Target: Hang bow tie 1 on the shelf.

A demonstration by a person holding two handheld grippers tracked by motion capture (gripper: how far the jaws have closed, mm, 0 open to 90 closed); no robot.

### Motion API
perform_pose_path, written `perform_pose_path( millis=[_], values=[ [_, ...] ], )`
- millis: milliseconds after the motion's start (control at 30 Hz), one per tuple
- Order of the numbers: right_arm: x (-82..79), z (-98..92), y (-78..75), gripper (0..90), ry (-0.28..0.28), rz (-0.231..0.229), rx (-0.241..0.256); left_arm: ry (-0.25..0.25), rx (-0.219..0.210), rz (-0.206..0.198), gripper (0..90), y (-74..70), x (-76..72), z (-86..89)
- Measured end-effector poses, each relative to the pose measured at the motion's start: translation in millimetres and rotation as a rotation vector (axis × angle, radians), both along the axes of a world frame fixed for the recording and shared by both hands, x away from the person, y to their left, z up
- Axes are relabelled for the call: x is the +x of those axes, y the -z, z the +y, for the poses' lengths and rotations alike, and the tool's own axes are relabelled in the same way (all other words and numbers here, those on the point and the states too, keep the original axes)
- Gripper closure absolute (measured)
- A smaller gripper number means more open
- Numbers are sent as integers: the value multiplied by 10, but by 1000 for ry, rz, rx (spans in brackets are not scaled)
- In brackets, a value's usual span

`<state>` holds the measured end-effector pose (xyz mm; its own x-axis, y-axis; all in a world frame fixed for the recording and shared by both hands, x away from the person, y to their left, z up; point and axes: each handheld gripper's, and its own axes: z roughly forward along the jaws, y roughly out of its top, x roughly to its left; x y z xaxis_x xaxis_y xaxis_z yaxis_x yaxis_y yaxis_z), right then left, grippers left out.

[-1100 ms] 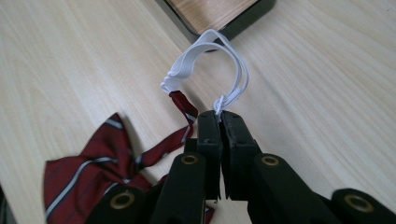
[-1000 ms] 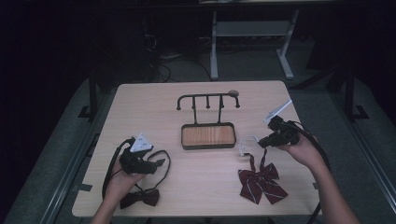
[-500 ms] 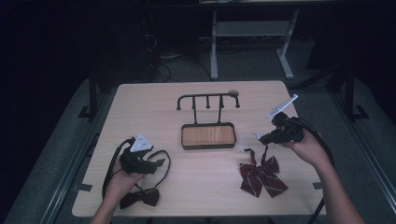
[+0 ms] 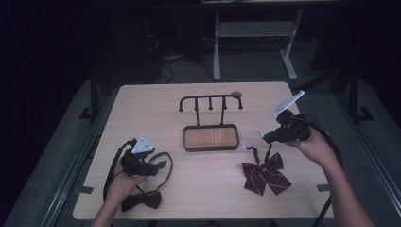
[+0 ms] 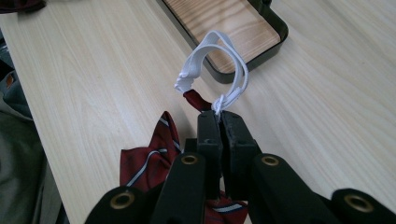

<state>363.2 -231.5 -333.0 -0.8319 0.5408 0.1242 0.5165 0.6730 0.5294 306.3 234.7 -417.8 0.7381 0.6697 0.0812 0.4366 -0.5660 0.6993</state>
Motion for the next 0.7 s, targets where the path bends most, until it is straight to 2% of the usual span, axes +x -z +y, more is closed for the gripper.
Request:
perform_pose_path(
  millis=[267,700],
  values=[
    [10,57,-75,866,-19,-14,-17,-5,-5,-5,314,-8,-16,5],
    [13,76,-197,866,-31,-27,-7,-3,5,-10,311,-18,-25,5]
  ],
)
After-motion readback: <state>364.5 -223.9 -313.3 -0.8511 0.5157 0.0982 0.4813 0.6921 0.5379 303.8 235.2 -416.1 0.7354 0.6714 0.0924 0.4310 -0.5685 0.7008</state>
